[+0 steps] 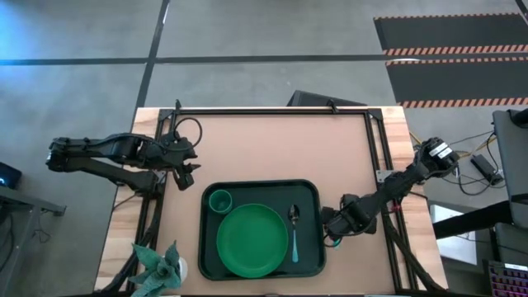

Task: Pick and place plate/cup/fork/spoon on tray
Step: Put the iridescent fork on the dark green tray, then move the dark green tray to the center of the table

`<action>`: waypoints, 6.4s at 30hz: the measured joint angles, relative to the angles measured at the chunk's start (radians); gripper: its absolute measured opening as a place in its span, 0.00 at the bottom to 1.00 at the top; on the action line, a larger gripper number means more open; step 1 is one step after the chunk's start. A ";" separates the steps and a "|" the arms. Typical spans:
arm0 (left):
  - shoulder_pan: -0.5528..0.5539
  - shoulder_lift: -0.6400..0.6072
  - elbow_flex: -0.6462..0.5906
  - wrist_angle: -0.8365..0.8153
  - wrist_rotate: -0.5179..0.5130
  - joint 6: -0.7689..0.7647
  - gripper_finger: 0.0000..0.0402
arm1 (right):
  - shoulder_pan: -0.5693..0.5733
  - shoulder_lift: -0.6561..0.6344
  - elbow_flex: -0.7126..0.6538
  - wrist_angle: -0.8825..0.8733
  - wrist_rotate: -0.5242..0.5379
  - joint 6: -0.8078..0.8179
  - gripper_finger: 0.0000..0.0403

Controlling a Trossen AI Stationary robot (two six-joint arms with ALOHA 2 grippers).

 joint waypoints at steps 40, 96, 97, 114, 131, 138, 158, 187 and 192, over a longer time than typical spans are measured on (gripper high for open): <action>0.000 0.000 -0.002 0.000 0.000 -0.002 0.35 | -0.014 0.290 0.832 -0.586 0.245 -0.288 0.02; 0.000 0.018 -0.016 0.001 0.034 -0.029 0.35 | -0.093 0.400 0.485 -0.005 0.253 -0.386 0.02; 0.000 0.018 -0.016 0.001 0.034 -0.029 0.35 | -0.094 0.394 0.485 -0.013 0.274 -0.386 0.02; 0.000 0.018 -0.016 0.001 0.034 -0.028 0.35 | -0.132 0.377 0.479 -0.003 0.289 -0.444 0.02; 0.000 0.018 -0.016 0.001 0.034 -0.028 0.35 | -0.132 0.386 0.478 0.009 0.289 -0.460 0.02; 0.000 0.018 -0.016 0.001 0.034 -0.028 0.35 | -0.123 0.386 0.478 0.014 0.289 -0.434 0.02; 0.000 0.018 -0.017 0.000 0.035 -0.029 0.35 | -0.107 0.386 0.478 0.025 0.289 -0.411 0.02; 0.000 0.051 -0.018 0.002 0.021 0.005 0.35 | -0.120 0.250 0.611 0.035 0.497 -0.690 0.16; 0.000 0.101 -0.096 0.007 0.021 0.005 0.28 | -0.120 0.174 0.716 0.034 0.772 -0.973 0.05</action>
